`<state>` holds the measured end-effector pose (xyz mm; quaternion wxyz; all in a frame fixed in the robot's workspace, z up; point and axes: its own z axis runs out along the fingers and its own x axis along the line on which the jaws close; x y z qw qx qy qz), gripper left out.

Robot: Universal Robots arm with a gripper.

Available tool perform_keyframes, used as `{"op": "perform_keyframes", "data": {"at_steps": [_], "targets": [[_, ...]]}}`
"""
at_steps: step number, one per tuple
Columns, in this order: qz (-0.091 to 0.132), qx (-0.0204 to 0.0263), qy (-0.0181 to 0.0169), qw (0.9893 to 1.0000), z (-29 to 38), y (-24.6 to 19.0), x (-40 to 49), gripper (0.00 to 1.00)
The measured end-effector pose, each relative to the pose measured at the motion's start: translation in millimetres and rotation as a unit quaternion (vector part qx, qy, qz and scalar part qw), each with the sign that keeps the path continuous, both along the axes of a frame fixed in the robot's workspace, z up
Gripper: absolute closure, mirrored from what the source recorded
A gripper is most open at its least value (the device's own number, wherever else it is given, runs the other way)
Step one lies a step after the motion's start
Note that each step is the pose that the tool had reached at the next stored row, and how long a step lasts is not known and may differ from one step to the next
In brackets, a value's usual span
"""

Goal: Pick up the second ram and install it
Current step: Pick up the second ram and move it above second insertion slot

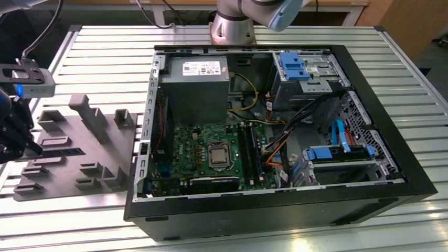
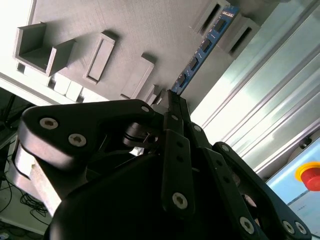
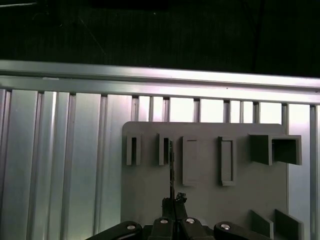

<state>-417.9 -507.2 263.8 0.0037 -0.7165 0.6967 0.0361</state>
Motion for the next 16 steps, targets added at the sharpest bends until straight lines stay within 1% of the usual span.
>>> {"op": "perform_keyframes", "data": {"at_steps": [16], "targets": [[0.000, 0.0005, 0.0001, 1.0000, 6.0, 0.0, 0.0, 0.88]]}}
